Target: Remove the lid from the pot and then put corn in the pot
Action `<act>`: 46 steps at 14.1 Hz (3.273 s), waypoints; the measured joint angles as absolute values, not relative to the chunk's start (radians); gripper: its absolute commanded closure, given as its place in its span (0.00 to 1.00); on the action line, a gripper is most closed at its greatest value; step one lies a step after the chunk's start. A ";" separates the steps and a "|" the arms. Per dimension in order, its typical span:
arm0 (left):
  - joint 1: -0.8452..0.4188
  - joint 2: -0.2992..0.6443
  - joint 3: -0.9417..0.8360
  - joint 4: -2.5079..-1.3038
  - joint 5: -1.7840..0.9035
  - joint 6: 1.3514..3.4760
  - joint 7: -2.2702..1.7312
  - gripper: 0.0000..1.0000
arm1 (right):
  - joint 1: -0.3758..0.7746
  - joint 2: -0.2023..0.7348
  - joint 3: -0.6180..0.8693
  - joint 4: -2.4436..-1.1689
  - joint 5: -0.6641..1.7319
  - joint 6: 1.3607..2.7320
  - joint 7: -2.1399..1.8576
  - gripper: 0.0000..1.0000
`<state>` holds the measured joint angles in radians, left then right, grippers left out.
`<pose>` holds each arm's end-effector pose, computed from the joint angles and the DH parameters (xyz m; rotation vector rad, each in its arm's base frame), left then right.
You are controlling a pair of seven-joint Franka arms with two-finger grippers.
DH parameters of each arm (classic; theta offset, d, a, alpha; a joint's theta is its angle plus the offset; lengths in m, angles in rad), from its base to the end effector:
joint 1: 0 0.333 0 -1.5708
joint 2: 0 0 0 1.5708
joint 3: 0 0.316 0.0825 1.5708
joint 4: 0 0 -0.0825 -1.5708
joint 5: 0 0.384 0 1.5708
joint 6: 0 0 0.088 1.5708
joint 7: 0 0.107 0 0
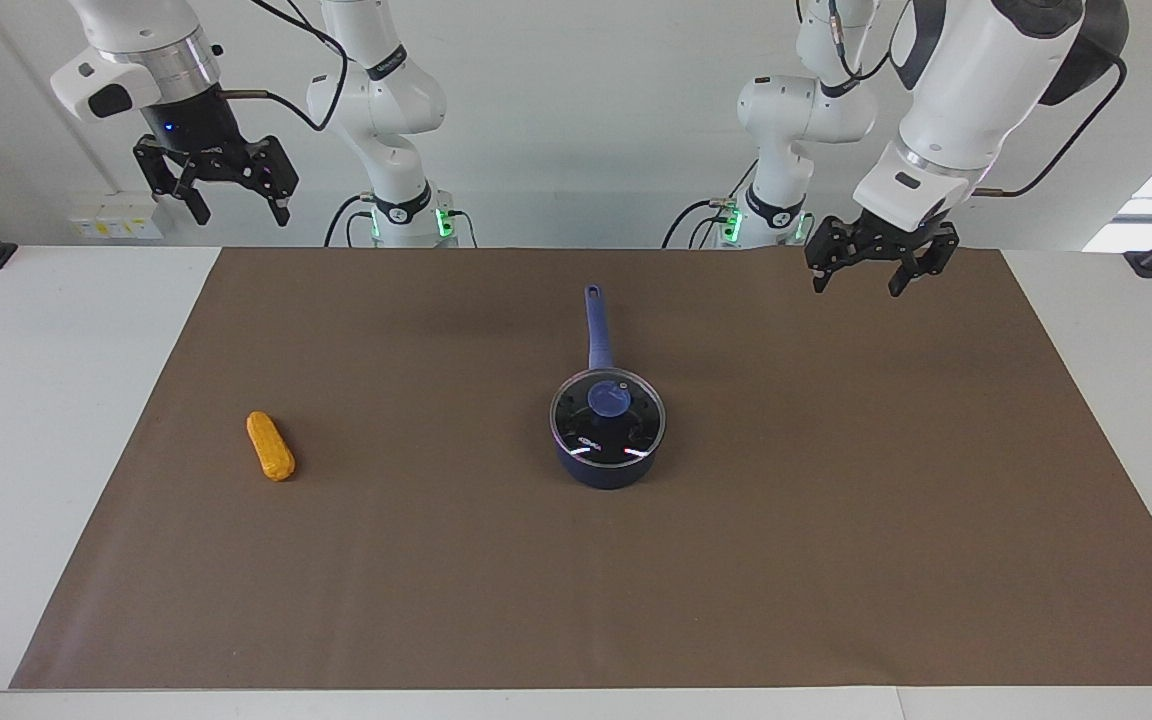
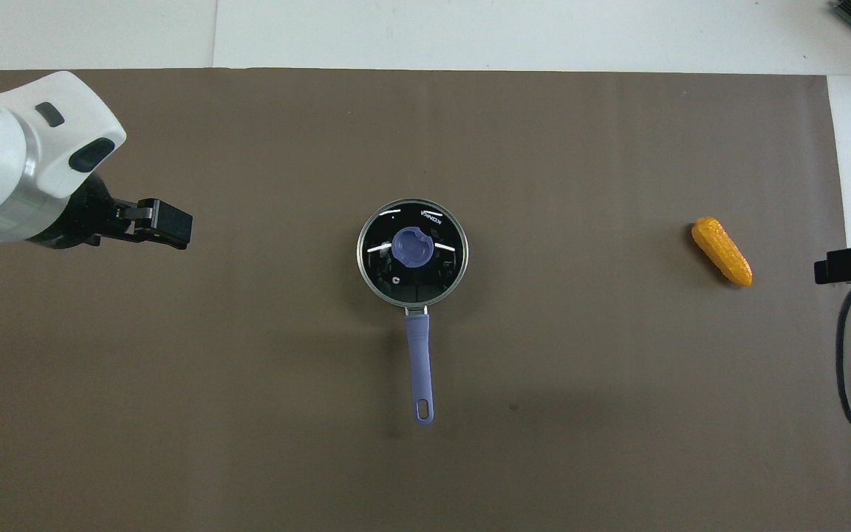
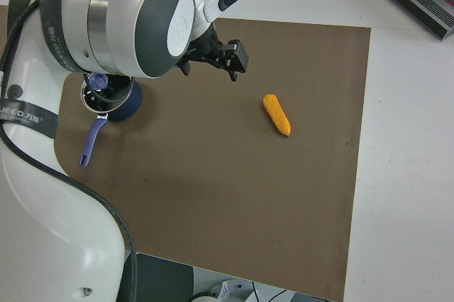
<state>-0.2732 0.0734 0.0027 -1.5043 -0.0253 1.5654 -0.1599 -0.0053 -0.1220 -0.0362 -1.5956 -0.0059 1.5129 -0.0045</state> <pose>0.5550 -0.1568 0.6139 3.1148 -0.1724 -0.0271 0.5093 -0.0232 0.6726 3.1381 -0.0585 0.0615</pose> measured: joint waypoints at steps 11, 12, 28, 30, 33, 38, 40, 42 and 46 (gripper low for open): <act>-0.436 0.208 0.002 -1.505 -0.025 1.703 -0.338 0.00 | -0.005 -0.122 -0.036 -1.596 -0.006 1.513 -0.004 0.00; -0.458 0.229 0.002 -1.505 -0.024 1.713 -0.359 0.00 | -0.005 -0.122 -0.036 -1.596 -0.006 1.513 -0.004 0.00; -0.655 0.546 0.002 -1.309 0.010 1.855 -0.666 0.00 | -0.001 -0.125 -0.031 -1.594 -0.006 1.452 -0.047 0.00; -0.660 0.564 0.002 -1.308 0.011 1.861 -0.673 0.00 | 0.000 -0.126 -0.031 -1.596 -0.006 1.462 -0.048 0.00; -0.661 0.567 0.004 -1.307 0.011 1.864 -0.679 0.00 | 0.002 -0.119 -0.031 -1.648 -0.006 1.562 -0.048 0.00; -0.660 0.568 0.010 -1.307 -0.003 1.889 -0.685 0.00 | -0.010 -0.034 -0.033 -1.758 -0.006 1.739 -0.104 0.00; -0.659 0.568 0.014 -1.308 -0.005 1.910 -0.686 0.00 | -0.021 0.030 -0.035 -1.764 -0.006 1.802 -0.174 0.00; -0.659 0.568 0.014 -1.310 -0.005 1.912 -0.686 0.00 | -0.033 0.088 -0.035 -1.771 -0.006 1.833 -0.240 0.00; -0.660 0.568 0.013 -1.332 -0.005 1.912 -0.686 0.00 | -0.065 0.155 -0.036 -1.871 -0.006 2.027 -0.352 0.00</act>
<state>-0.6595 0.5684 0.0131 -1.3324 -0.0052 1.9116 -0.6861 -0.0655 0.1547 -0.0359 -1.8710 -0.0062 2.0274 -0.3522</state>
